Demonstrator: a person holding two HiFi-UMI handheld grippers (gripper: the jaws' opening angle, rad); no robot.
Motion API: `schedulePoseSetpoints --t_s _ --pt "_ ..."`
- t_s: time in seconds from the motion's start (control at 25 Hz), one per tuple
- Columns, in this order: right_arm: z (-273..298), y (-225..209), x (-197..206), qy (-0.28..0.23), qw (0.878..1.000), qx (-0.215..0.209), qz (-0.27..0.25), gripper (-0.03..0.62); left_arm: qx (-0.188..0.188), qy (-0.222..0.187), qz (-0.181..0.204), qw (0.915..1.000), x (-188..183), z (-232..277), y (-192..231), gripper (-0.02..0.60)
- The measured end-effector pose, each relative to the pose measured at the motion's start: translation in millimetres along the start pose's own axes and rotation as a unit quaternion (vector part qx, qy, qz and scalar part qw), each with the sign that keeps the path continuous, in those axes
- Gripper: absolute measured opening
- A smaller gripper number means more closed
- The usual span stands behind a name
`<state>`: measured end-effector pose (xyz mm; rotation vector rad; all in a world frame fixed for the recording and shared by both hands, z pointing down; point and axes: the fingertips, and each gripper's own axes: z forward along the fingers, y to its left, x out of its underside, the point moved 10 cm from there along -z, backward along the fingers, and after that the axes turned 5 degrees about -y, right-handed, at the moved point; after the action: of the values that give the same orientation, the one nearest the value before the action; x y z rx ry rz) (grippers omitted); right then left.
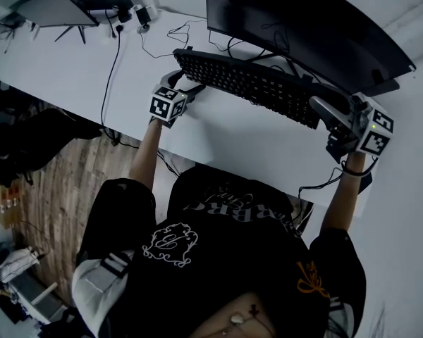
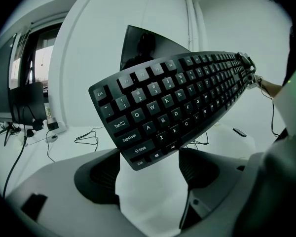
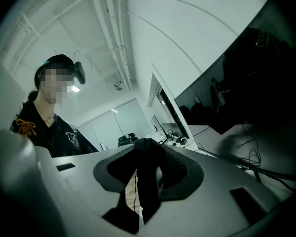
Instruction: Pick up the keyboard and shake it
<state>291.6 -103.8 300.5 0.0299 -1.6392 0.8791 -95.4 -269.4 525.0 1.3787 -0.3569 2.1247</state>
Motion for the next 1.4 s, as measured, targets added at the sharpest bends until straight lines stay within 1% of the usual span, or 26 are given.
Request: schedulePoseSetpoints --t_s 0.12,0.24,0.52,0.76,0.88,0.92,1.0,1.08,1.16,1.24,1.4 --pt "-0.3 -1.5 1.2 -0.009 1.000 0.004 0.018 0.140 0.004 0.008 0.000 1.0000 0.8 -1.9 -0.8 0.382" --pt "-2.1 -6.9 4.5 -0.029 0.998 0.012 0.056 0.141 0.009 0.019 0.003 0.9998 1.8 -5.0 -1.2 0.382" --pt "5.8 -34.1 25.3 -0.068 0.986 0.024 0.149 0.146 0.029 0.067 0.015 0.9972 12.1 -8.8 15.3 0.382" --pt "20.3 -63.2 42.1 -0.096 0.977 0.032 0.186 0.147 0.037 0.113 0.015 0.9929 29.4 -4.6 31.6 0.382" --pt "26.1 -78.2 50.3 -0.093 0.974 0.049 0.202 0.149 0.039 0.111 0.027 0.9927 29.7 -4.2 37.0 0.381" --pt "27.0 -84.6 54.5 -0.091 0.971 0.056 0.212 0.149 0.042 0.106 0.033 0.9929 27.0 -2.2 38.2 0.365" --pt "25.5 -98.8 63.1 -0.101 0.963 0.066 0.239 0.147 0.048 0.107 0.053 0.9917 19.8 4.3 40.2 0.353" --pt "20.6 -112.4 71.3 -0.119 0.954 0.078 0.262 0.147 0.055 0.116 0.077 0.9888 15.1 10.8 41.7 0.353" --pt "14.6 -125.1 80.0 -0.132 0.946 0.093 0.283 0.144 0.062 0.119 0.082 0.9876 14.8 14.4 43.6 0.353" --pt "7.8 -135.9 89.5 -0.140 0.937 0.108 0.301 0.140 0.067 0.117 0.066 0.9887 18.0 16.2 45.6 0.353" --pt "-5.1 -153.3 108.3 -0.149 0.920 0.157 0.328 0.124 0.071 0.105 0.013 0.9919 25.4 17.6 48.9 0.353"
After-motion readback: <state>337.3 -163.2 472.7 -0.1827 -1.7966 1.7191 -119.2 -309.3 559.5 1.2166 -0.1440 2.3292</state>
